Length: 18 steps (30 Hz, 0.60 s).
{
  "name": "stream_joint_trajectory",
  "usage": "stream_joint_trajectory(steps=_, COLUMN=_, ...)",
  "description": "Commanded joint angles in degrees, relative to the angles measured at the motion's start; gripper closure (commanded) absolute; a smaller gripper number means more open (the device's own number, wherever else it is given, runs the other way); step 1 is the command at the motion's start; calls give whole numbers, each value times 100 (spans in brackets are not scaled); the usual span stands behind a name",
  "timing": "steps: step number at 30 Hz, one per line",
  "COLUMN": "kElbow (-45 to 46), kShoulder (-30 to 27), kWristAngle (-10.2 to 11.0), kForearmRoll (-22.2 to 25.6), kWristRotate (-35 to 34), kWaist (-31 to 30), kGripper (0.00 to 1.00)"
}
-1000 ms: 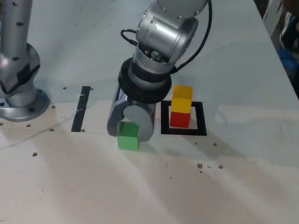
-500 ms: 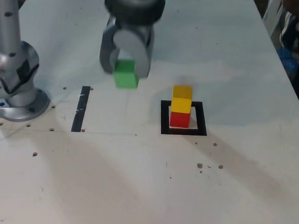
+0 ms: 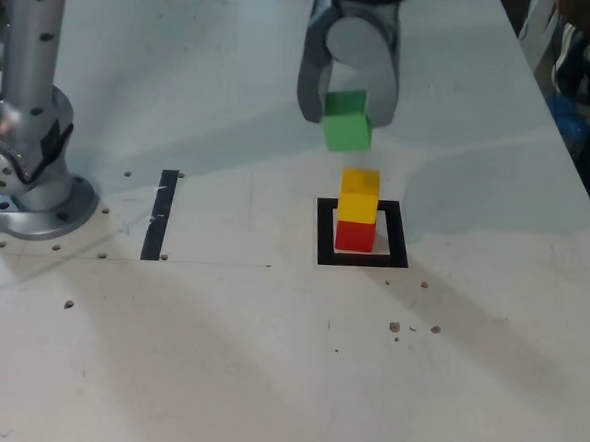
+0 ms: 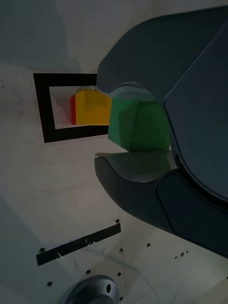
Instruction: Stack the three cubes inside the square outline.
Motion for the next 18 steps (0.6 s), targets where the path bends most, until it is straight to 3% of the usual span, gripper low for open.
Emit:
stream_joint_trajectory(steps=1, kElbow=-17, kShoulder=133, kWristAngle=-16, kForearmRoll=78, kWristRotate=14, kWaist=-4, kGripper=90)
stream_joint_trajectory(steps=13, kElbow=-149, kShoulder=639, kWristAngle=9, kForearmRoll=68, kWristRotate=46, kWaist=6, kGripper=90)
stream_joint_trajectory(steps=18, kElbow=-167, kShoulder=747, kWristAngle=110, kForearmRoll=61, kWristRotate=69, kWaist=5, kGripper=87)
